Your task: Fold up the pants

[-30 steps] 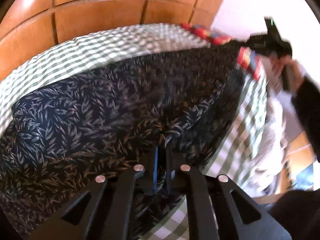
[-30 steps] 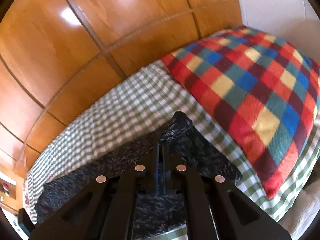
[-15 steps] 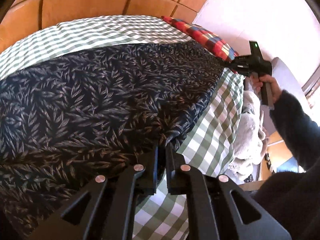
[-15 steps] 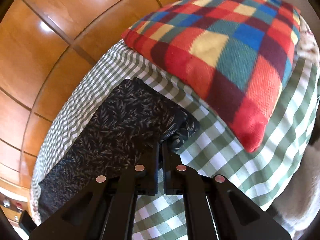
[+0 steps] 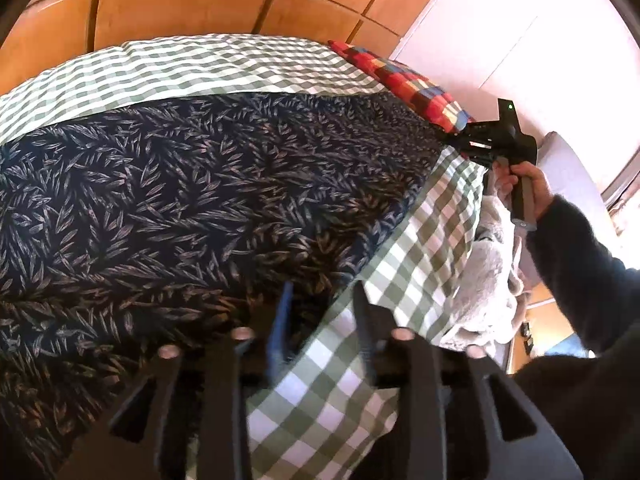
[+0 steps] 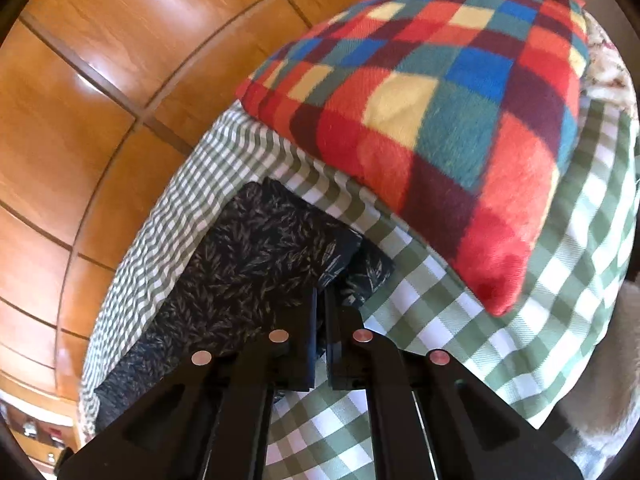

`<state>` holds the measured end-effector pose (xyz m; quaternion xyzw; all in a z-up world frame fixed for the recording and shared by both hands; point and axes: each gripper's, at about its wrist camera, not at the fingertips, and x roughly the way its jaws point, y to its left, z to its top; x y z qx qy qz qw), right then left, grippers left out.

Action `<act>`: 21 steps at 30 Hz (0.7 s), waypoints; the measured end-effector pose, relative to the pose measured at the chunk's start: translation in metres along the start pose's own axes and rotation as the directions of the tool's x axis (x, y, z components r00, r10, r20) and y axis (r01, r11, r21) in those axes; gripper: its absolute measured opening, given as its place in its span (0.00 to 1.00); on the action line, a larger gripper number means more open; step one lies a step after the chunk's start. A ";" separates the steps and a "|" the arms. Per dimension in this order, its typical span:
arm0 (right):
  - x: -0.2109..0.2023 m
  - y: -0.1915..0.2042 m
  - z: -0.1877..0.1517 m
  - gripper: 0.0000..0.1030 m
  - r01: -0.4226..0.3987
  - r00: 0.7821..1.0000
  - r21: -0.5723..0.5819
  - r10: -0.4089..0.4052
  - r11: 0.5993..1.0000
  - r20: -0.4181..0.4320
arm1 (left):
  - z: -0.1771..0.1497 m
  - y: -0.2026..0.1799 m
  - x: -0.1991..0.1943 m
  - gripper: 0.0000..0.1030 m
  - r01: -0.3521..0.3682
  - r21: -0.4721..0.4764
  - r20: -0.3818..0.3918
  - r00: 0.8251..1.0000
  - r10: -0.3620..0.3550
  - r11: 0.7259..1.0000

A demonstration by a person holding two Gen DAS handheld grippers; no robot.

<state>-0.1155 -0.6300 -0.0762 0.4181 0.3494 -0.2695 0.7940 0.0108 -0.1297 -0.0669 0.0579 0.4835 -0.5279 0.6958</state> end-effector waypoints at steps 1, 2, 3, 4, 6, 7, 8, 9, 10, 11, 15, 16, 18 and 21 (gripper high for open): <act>0.000 0.000 -0.001 0.02 0.032 0.999 -0.015 -0.032 0.999 0.008 | -0.001 0.000 -0.001 0.51 0.002 -0.010 0.005 1.000 -0.002 1.000; 0.004 -0.001 -0.003 0.02 0.044 0.999 -0.019 -0.044 0.999 0.000 | -0.001 0.001 -0.003 0.53 0.008 -0.024 0.013 1.000 -0.008 1.000; 0.009 -0.002 -0.005 0.02 0.051 0.999 -0.030 -0.051 0.998 -0.014 | -0.002 0.002 -0.006 0.54 0.016 -0.035 0.022 1.000 -0.015 0.999; 0.014 -0.003 -0.007 0.02 0.067 0.998 -0.049 -0.068 0.997 -0.019 | -0.003 0.002 -0.009 0.57 0.020 -0.046 0.032 0.999 -0.019 0.999; 0.011 -0.004 -0.007 0.03 0.063 0.998 -0.047 -0.064 0.997 -0.007 | -0.004 0.006 -0.020 0.61 0.011 -0.078 0.050 0.999 -0.008 0.997; 0.007 -0.004 -0.006 0.05 0.071 0.997 -0.044 -0.071 0.996 0.002 | -0.005 0.007 -0.026 0.62 0.018 -0.089 0.063 0.998 -0.012 0.996; 0.001 -0.001 -0.004 0.09 0.094 0.995 -0.054 -0.092 0.994 0.023 | -0.005 0.008 -0.034 0.66 0.031 -0.102 0.087 0.996 -0.022 0.994; -0.009 0.004 -0.002 0.12 0.127 0.990 -0.081 -0.122 0.989 0.064 | -0.006 0.010 -0.043 0.68 0.036 -0.111 0.112 0.993 -0.024 0.993; -0.015 0.009 0.000 0.22 0.135 0.988 -0.099 -0.127 0.986 0.089 | -0.006 0.011 -0.052 0.70 0.033 -0.120 0.137 0.990 -0.016 0.992; -0.019 0.016 0.003 0.29 0.129 0.987 -0.118 -0.117 0.985 0.109 | -0.006 0.014 -0.059 0.70 0.028 -0.129 0.157 0.988 -0.007 0.991; -0.002 0.051 0.016 0.54 0.095 0.993 -0.213 -0.079 0.972 0.083 | -0.007 0.030 -0.076 0.70 -0.048 -0.182 0.201 0.976 0.085 0.982; 0.011 0.063 0.020 0.54 0.102 0.994 -0.243 -0.088 0.964 0.068 | -0.008 0.036 -0.078 0.70 -0.081 -0.203 0.202 0.972 0.123 0.976; 0.034 0.077 0.029 0.54 0.112 0.994 -0.269 -0.105 0.957 0.040 | -0.011 0.047 -0.083 0.70 -0.132 -0.247 0.207 0.961 0.186 0.960; 0.067 0.087 0.035 0.53 0.172 0.982 -0.313 -0.186 0.934 -0.017 | -0.018 0.057 -0.090 0.71 -0.185 -0.289 0.211 0.945 0.251 0.939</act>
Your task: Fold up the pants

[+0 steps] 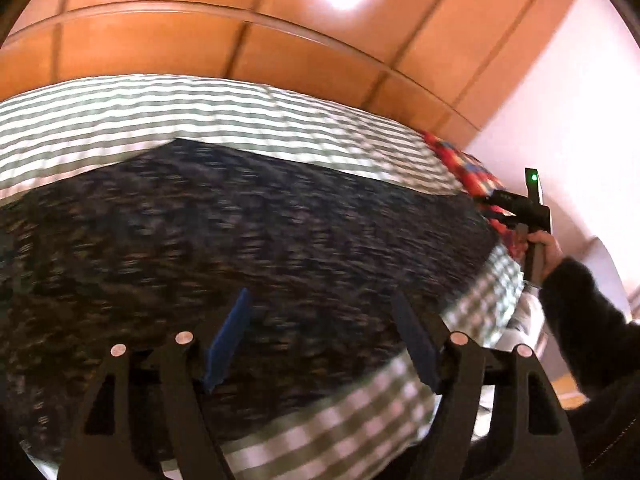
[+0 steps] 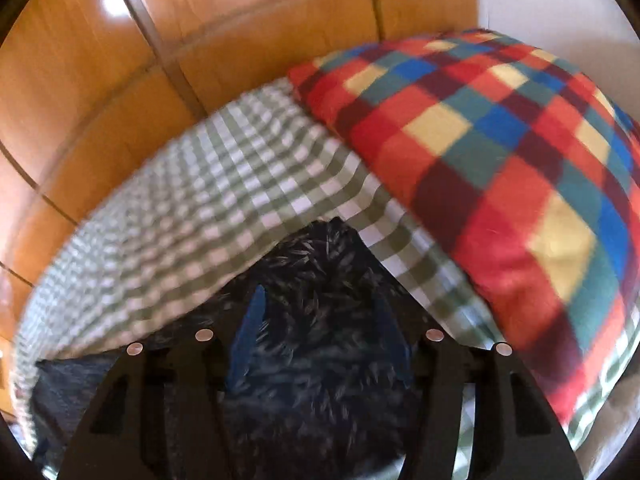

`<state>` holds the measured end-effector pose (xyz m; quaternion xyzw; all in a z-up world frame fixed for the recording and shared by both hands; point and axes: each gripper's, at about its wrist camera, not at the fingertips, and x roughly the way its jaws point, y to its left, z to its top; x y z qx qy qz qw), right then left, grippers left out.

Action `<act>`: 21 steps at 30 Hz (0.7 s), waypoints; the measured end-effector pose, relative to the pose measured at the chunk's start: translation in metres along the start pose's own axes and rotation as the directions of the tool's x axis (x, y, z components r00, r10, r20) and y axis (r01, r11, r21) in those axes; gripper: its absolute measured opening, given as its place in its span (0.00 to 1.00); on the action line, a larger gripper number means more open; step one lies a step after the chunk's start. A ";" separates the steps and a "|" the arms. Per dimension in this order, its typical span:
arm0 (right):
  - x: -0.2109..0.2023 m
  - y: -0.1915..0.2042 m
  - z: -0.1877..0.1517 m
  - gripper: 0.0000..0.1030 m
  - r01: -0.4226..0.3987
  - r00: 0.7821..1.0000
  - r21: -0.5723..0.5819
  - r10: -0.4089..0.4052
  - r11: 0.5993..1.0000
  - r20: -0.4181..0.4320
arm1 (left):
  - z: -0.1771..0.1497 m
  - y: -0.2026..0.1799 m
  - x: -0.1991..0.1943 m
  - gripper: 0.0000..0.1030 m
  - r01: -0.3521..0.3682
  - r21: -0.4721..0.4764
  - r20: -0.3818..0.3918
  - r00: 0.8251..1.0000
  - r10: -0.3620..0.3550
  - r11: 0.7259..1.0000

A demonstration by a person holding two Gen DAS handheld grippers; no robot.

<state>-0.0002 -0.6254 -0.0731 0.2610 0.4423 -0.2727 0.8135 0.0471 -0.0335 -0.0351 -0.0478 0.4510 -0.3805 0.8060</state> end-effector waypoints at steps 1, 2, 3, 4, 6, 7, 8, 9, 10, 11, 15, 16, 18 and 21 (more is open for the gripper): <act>0.011 0.004 -0.001 0.50 0.085 0.996 -0.043 -0.086 0.995 -0.022 | -0.002 0.005 -0.002 0.71 -0.042 0.002 0.003 0.999 0.042 0.999; 0.018 0.003 -0.002 0.50 0.135 0.990 -0.059 -0.137 0.989 -0.034 | -0.004 0.010 -0.002 0.71 -0.077 0.004 0.001 0.997 0.077 0.997; 0.025 -0.002 -0.004 0.50 0.169 0.984 -0.055 -0.172 0.984 -0.049 | -0.007 0.014 -0.003 0.71 -0.111 0.001 -0.004 0.994 0.111 0.994; 0.032 -0.013 -0.005 0.50 0.167 0.984 -0.018 -0.168 0.986 -0.060 | -0.011 0.021 -0.002 0.70 -0.154 -0.007 -0.017 0.988 0.153 0.988; 0.031 -0.024 -0.008 0.50 0.120 0.992 0.039 -0.119 0.992 -0.041 | -0.021 0.036 0.001 0.70 -0.261 -0.019 -0.049 0.964 0.260 0.965; 0.029 -0.022 -0.010 0.50 0.136 0.990 0.018 -0.135 0.991 -0.027 | -0.025 0.040 -0.001 0.70 -0.269 -0.029 -0.052 0.962 0.267 0.963; 0.026 -0.018 -0.011 0.50 0.156 0.988 -0.002 -0.156 0.988 -0.014 | -0.029 0.045 -0.004 0.70 -0.253 -0.049 -0.044 0.967 0.251 0.966; 0.022 -0.013 -0.012 0.50 0.180 0.984 -0.020 -0.180 0.983 0.003 | -0.030 0.048 -0.011 0.71 -0.238 -0.067 -0.027 0.971 0.237 0.969; 0.013 -0.005 -0.012 0.50 0.222 0.975 -0.046 -0.220 0.974 0.037 | -0.031 0.050 -0.016 0.74 -0.235 -0.078 -0.015 0.972 0.235 0.969; 0.003 0.005 -0.011 0.50 0.256 0.965 -0.071 -0.250 0.964 0.083 | -0.032 0.050 -0.020 0.78 -0.239 -0.086 -0.003 0.971 0.239 0.967; -0.039 0.063 -0.017 0.50 0.184 0.971 -0.213 -0.143 0.960 0.192 | -0.039 0.064 -0.053 0.80 -0.255 -0.166 0.050 0.963 0.266 0.953; -0.047 0.089 -0.023 0.50 0.108 0.982 -0.278 -0.059 0.954 0.181 | -0.042 0.070 -0.066 0.80 -0.268 -0.193 0.065 0.956 0.285 0.944; -0.056 0.143 -0.038 0.50 -0.047 0.987 -0.412 0.105 0.910 0.122 | -0.051 0.088 -0.095 0.80 -0.285 -0.259 0.090 0.944 0.316 0.923; -0.057 0.226 -0.069 0.50 -0.256 0.956 -0.554 0.291 0.792 -0.025 | -0.067 0.124 -0.139 0.81 -0.308 -0.394 0.121 0.917 0.381 0.866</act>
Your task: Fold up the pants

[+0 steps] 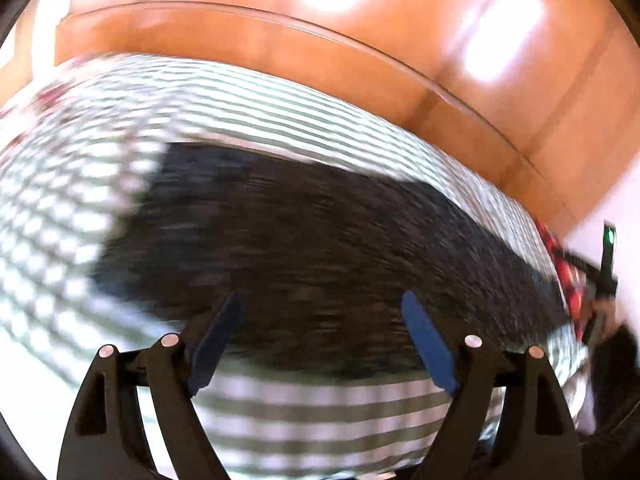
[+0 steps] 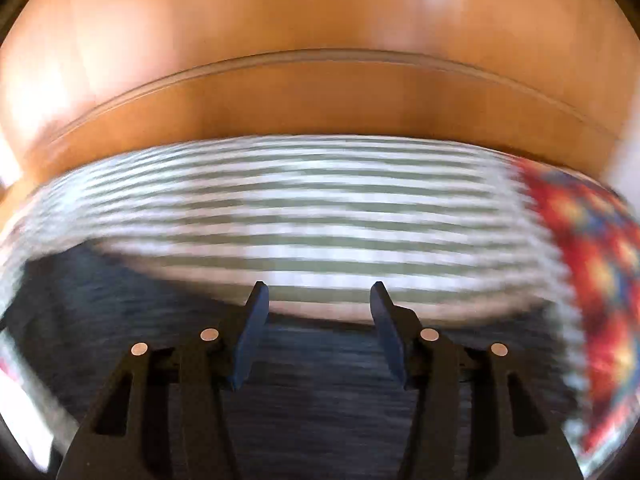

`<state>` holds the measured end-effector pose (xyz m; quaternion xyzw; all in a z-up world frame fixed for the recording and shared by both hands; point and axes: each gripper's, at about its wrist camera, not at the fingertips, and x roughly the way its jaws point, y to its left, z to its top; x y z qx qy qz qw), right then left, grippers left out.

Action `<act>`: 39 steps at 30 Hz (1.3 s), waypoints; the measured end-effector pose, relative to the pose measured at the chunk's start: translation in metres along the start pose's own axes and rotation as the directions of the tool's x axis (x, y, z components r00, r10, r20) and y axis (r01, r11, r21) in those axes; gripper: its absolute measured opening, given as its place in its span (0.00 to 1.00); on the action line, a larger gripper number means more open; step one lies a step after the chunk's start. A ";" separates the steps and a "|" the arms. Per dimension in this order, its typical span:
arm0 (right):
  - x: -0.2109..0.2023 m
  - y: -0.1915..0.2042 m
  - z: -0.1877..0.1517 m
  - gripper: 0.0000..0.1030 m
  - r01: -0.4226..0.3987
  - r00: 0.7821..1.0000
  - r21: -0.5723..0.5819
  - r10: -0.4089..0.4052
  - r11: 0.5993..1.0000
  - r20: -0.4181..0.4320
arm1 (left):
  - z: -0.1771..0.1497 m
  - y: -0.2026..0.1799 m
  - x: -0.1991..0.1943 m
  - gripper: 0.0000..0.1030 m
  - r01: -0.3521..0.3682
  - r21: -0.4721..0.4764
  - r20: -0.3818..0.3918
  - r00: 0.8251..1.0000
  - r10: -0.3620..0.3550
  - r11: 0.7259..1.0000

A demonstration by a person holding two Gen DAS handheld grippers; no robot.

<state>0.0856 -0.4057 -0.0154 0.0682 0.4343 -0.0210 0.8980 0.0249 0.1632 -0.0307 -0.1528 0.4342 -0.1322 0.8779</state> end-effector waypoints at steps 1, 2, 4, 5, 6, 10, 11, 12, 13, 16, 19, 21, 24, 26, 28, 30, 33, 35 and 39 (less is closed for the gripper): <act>0.009 0.024 0.004 0.50 -0.056 0.998 -0.034 0.055 0.998 -0.015 | 0.002 0.017 -0.010 0.82 -0.014 -0.044 0.017 1.000 0.015 0.999; 0.018 0.049 0.008 0.50 -0.112 0.993 -0.067 0.110 0.992 -0.031 | 0.002 0.039 -0.023 0.82 -0.036 -0.111 0.039 0.998 0.041 0.993; 0.033 0.103 0.012 0.50 -0.209 0.977 -0.126 0.202 0.970 -0.065 | -0.002 0.084 -0.045 0.82 -0.067 -0.235 0.062 0.995 0.084 0.970; 0.040 0.122 0.016 0.50 -0.236 0.971 -0.145 0.227 0.961 -0.078 | -0.004 0.102 -0.052 0.82 -0.074 -0.286 0.066 0.993 0.097 0.955; 0.049 0.136 0.020 0.50 -0.253 0.966 -0.164 0.241 0.953 -0.089 | -0.008 0.122 -0.059 0.82 -0.078 -0.343 0.065 0.992 0.106 0.936; 0.090 0.192 0.037 0.50 -0.284 0.954 -0.222 0.253 0.933 -0.158 | -0.018 0.154 -0.060 0.82 -0.023 -0.444 0.069 0.996 0.060 0.896; 0.097 0.200 0.039 0.50 -0.278 0.955 -0.231 0.244 0.932 -0.168 | -0.020 0.155 -0.054 0.82 -0.002 -0.459 0.067 0.997 0.037 0.888; 0.105 0.208 0.042 0.50 -0.277 0.954 -0.234 0.237 0.932 -0.185 | -0.020 0.156 -0.047 0.82 0.014 -0.467 0.060 0.998 0.016 0.884; 0.110 0.213 0.043 0.50 -0.274 0.953 -0.236 0.231 0.932 -0.194 | -0.019 0.157 -0.044 0.81 0.026 -0.469 0.056 0.998 0.000 0.883; 0.123 0.224 0.043 0.32 -0.253 0.955 -0.269 0.195 0.929 -0.224 | -0.017 0.145 -0.027 0.76 0.079 -0.461 0.044 0.997 -0.066 0.884; 0.133 0.230 0.040 0.15 -0.240 0.956 -0.295 0.172 0.925 -0.239 | -0.007 0.134 -0.009 0.71 0.118 -0.454 0.037 0.993 -0.113 0.883; 0.136 0.232 0.038 0.05 -0.235 0.957 -0.299 0.167 0.925 -0.236 | 0.000 0.125 0.008 0.61 0.112 -0.434 0.009 0.993 -0.120 0.894; 0.135 0.234 0.038 0.03 -0.219 0.964 -0.304 0.156 0.927 -0.216 | 0.011 0.111 0.018 0.11 0.073 -0.361 0.001 0.997 -0.078 0.930; 0.126 0.229 0.045 0.02 -0.213 0.971 -0.287 0.168 0.934 -0.172 | 0.018 0.103 0.008 0.11 0.081 -0.322 0.060 0.996 -0.065 0.943; 0.125 0.219 0.052 0.01 -0.211 0.974 -0.232 0.183 0.950 -0.136 | 0.025 0.093 0.002 0.11 0.041 -0.263 0.082 0.996 -0.020 0.964; 0.141 0.218 0.046 0.01 -0.173 0.979 -0.225 0.143 0.959 -0.146 | 0.022 0.088 0.014 0.11 -0.074 -0.209 0.019 0.997 0.080 0.975; 0.153 0.224 0.030 0.02 -0.125 0.988 -0.258 0.097 0.958 -0.118 | 0.006 0.093 0.040 0.15 -0.160 -0.187 -0.089 0.985 0.146 0.969; 0.149 0.225 0.027 0.02 -0.110 0.992 -0.268 0.089 0.957 -0.088 | 0.002 0.088 0.030 0.17 -0.169 -0.165 -0.059 0.985 0.161 0.972; 0.138 0.219 0.031 0.04 -0.127 0.990 -0.238 0.110 0.963 -0.085 | 0.004 0.082 -0.003 0.52 -0.269 -0.140 0.007 0.962 0.273 0.953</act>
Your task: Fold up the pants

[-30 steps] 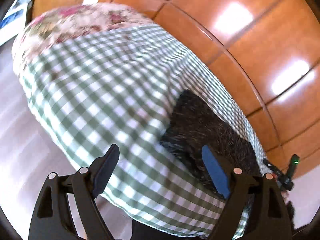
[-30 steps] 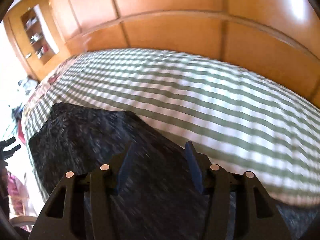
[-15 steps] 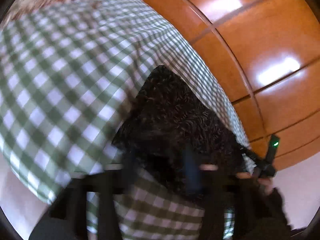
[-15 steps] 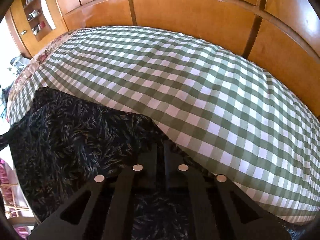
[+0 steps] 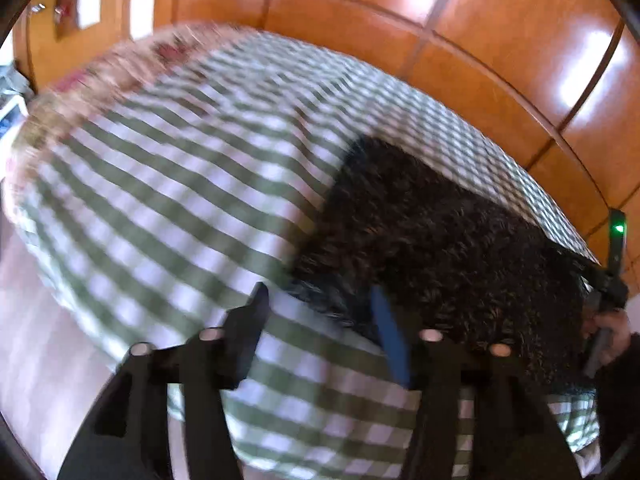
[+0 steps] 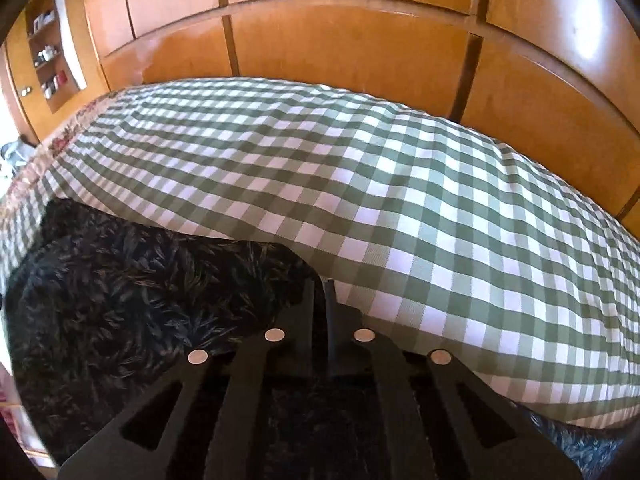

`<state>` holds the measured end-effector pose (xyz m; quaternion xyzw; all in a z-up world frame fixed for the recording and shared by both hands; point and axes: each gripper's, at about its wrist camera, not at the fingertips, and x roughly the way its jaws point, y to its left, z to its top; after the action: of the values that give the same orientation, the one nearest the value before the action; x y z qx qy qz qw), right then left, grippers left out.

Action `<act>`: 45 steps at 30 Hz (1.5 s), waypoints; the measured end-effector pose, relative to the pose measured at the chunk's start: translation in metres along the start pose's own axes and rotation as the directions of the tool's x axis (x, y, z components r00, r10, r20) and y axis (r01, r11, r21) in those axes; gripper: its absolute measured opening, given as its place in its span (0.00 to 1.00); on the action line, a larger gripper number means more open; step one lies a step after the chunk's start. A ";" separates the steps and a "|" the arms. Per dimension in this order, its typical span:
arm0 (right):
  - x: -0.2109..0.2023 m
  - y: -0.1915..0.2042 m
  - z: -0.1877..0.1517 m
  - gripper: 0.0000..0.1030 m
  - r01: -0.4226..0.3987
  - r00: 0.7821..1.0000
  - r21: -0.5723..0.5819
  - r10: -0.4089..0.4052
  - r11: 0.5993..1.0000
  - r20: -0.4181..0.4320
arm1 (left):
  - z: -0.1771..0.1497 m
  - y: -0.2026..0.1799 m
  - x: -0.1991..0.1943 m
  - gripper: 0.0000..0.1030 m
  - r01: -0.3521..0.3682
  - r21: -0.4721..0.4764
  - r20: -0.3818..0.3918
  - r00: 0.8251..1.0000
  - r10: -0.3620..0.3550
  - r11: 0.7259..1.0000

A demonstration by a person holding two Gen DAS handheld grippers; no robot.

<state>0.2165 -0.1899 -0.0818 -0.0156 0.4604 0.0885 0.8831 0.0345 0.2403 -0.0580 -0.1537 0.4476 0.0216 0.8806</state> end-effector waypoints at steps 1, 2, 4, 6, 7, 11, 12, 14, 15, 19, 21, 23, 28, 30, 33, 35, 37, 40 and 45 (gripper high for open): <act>-0.010 0.002 0.002 0.04 -0.003 1.000 0.010 0.003 1.000 0.015 | 0.005 0.003 -0.007 0.54 -0.003 -0.006 0.021 1.000 0.003 1.000; -0.018 0.004 0.002 0.04 -0.010 0.999 0.015 0.010 1.000 0.033 | 0.007 0.003 -0.017 0.54 -0.012 -0.006 0.055 0.998 0.013 1.000; -0.040 0.013 0.006 0.04 -0.061 0.995 0.007 0.060 0.998 0.077 | 0.010 -0.001 -0.031 0.55 -0.003 0.025 0.109 0.994 0.000 1.000; -0.050 0.029 0.010 0.04 -0.158 0.985 -0.020 0.159 0.987 0.071 | 0.013 -0.017 -0.034 0.57 0.041 0.076 0.133 0.990 -0.051 0.996; -0.051 0.044 0.014 0.04 -0.229 0.972 -0.059 0.232 0.972 0.038 | 0.013 -0.025 -0.031 0.58 0.057 0.103 0.130 0.989 -0.070 0.993; -0.039 0.098 0.026 0.04 -0.285 0.958 -0.207 0.285 0.936 -0.031 | 0.007 -0.065 -0.013 0.58 0.104 0.231 0.084 0.988 -0.127 0.967; -0.020 0.117 0.035 0.04 -0.299 0.954 -0.232 0.288 0.926 -0.077 | 0.005 -0.074 -0.007 0.59 0.105 0.259 0.073 0.989 -0.127 0.960; -0.002 0.129 0.042 0.33 -0.306 0.951 -0.248 0.284 0.919 -0.119 | 0.003 -0.085 0.002 0.61 0.094 0.282 0.054 0.992 -0.113 0.955; 0.009 0.137 0.044 0.63 -0.318 0.946 -0.262 0.286 0.911 -0.154 | 0.002 -0.089 0.008 0.61 0.087 0.293 0.040 0.994 -0.103 0.952; 0.030 0.153 0.045 0.69 -0.295 0.951 -0.323 0.241 0.899 -0.196 | -0.002 -0.098 0.022 0.65 0.053 0.320 0.015 0.998 -0.061 0.946; 0.043 0.156 0.045 0.68 -0.301 0.945 -0.322 0.234 0.897 -0.230 | -0.003 -0.101 0.027 0.65 0.038 0.333 0.004 0.999 -0.042 0.942; 0.050 0.157 0.043 0.45 -0.277 0.951 -0.340 0.206 0.899 -0.229 | -0.006 -0.103 0.031 0.66 0.025 0.352 -0.001 1.000 -0.026 0.936; 0.052 0.152 0.052 0.03 -0.236 0.967 -0.307 0.192 0.922 -0.168 | -0.012 -0.106 0.038 0.71 0.010 0.377 -0.014 1.000 -0.005 0.926; 0.061 0.155 0.053 0.02 -0.200 0.976 -0.320 0.158 0.926 -0.152 | -0.014 -0.105 0.041 0.71 0.012 0.376 -0.025 1.000 -0.003 0.927; 0.072 0.156 0.049 0.02 -0.163 0.985 -0.312 0.136 0.936 -0.107 | -0.019 -0.103 0.046 0.72 0.015 0.362 -0.040 0.999 -0.001 0.932; 0.070 0.154 0.050 0.02 -0.160 0.986 -0.273 0.139 0.949 -0.097 | -0.022 -0.102 0.048 0.72 0.014 0.357 -0.041 0.999 0.001 0.934; 0.061 0.152 0.050 0.02 -0.158 0.987 -0.258 0.143 0.953 -0.079 | -0.024 -0.100 0.045 0.72 0.019 0.346 -0.041 0.999 -0.005 0.938; 0.036 0.138 0.050 0.02 -0.183 0.983 -0.189 0.178 0.965 -0.044 | -0.016 -0.097 0.035 0.72 0.057 0.314 -0.040 0.998 -0.047 0.948; -0.012 0.090 0.038 0.02 -0.226 0.974 -0.067 0.228 0.972 0.012 | 0.024 -0.088 0.012 0.73 0.111 0.256 0.035 0.992 -0.124 0.960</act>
<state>0.2254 -0.0987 -0.0453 0.0092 0.4476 0.2041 0.8706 0.0763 0.1620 -0.0319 -0.0658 0.4144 -0.0841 0.9038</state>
